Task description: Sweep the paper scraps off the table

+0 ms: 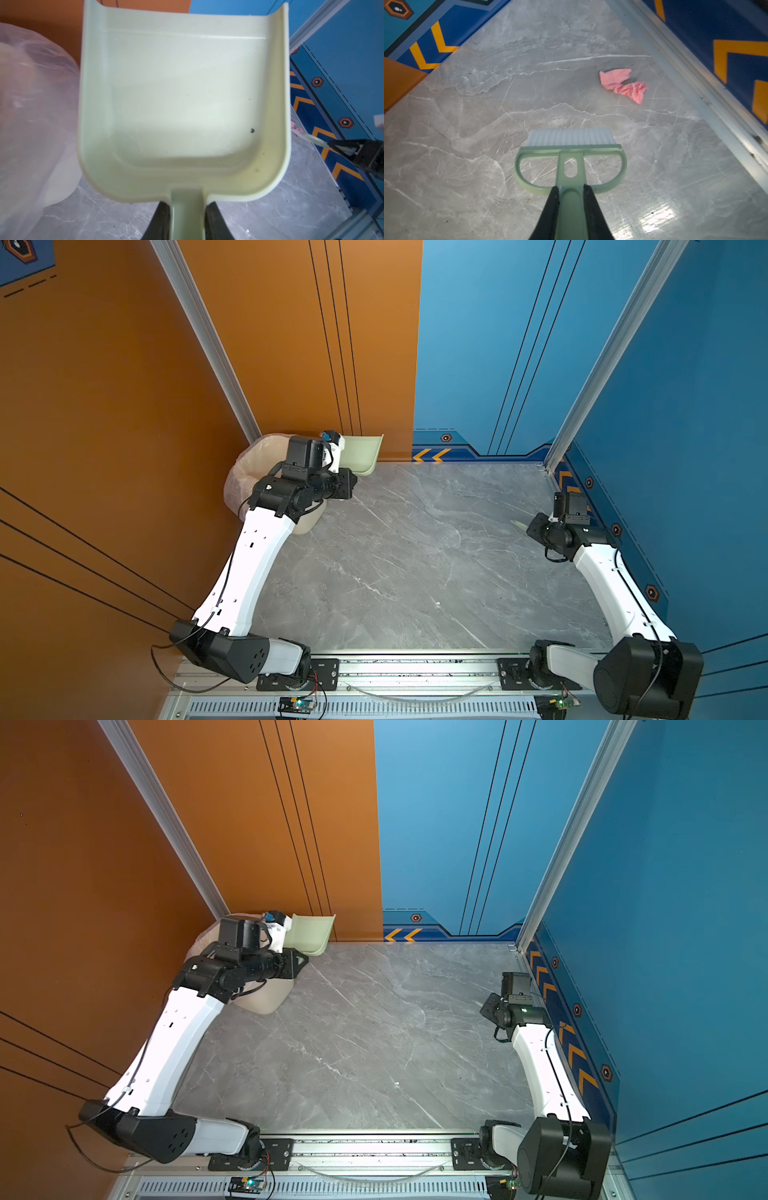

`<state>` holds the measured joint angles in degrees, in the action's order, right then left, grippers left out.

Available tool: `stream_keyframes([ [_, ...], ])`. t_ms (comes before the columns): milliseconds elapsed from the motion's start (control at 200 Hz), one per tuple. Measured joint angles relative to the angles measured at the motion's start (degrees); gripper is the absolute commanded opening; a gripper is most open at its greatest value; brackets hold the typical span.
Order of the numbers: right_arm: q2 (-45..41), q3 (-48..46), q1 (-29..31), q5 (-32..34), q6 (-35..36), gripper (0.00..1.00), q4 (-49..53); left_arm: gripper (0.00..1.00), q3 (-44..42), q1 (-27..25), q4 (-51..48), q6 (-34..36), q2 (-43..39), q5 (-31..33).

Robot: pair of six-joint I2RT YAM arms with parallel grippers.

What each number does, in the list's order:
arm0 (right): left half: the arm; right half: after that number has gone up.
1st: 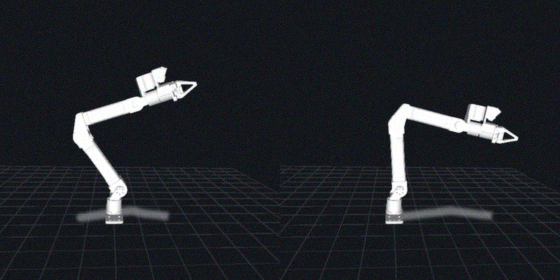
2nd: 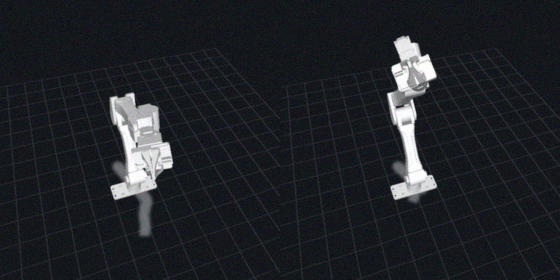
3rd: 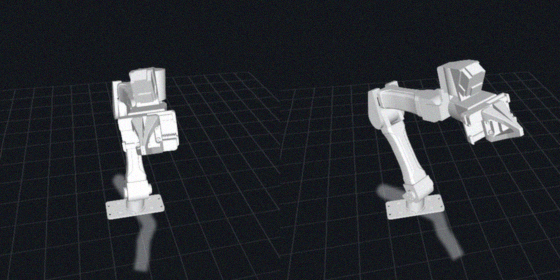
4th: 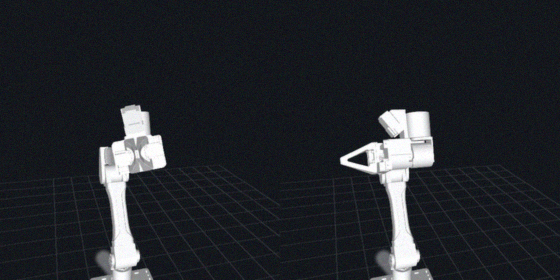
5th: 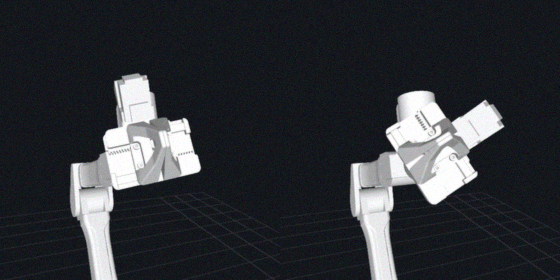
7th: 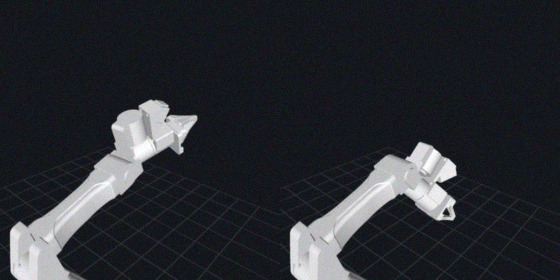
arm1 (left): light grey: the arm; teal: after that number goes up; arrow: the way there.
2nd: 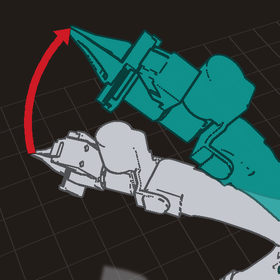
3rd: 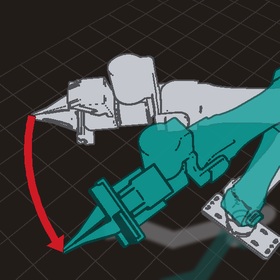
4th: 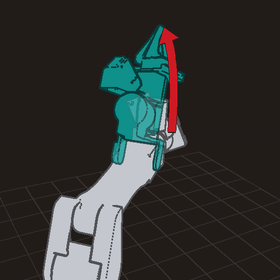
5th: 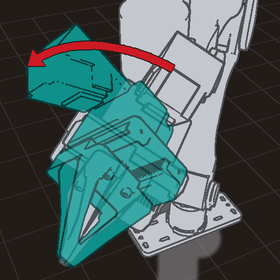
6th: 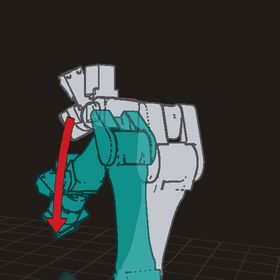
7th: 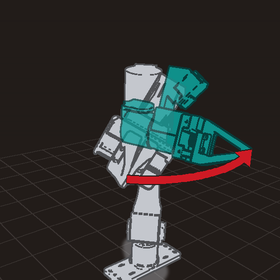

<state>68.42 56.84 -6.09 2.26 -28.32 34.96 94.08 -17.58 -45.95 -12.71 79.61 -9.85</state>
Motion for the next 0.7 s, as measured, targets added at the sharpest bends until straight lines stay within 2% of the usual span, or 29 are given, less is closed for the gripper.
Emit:
stream_keyframes([
  [330, -3.50, -0.07, -2.89, 9.66, -0.68, 0.00, -1.33, 0.00, -8.68, -8.00, 8.46, -1.77, 1.05, 3.65],
  [696, -2.84, -0.24, -9.18, 9.94, -2.69, 0.00, -4.17, 0.00, -13.73, -17.81, 13.55, -1.70, 10.75, 9.38],
])
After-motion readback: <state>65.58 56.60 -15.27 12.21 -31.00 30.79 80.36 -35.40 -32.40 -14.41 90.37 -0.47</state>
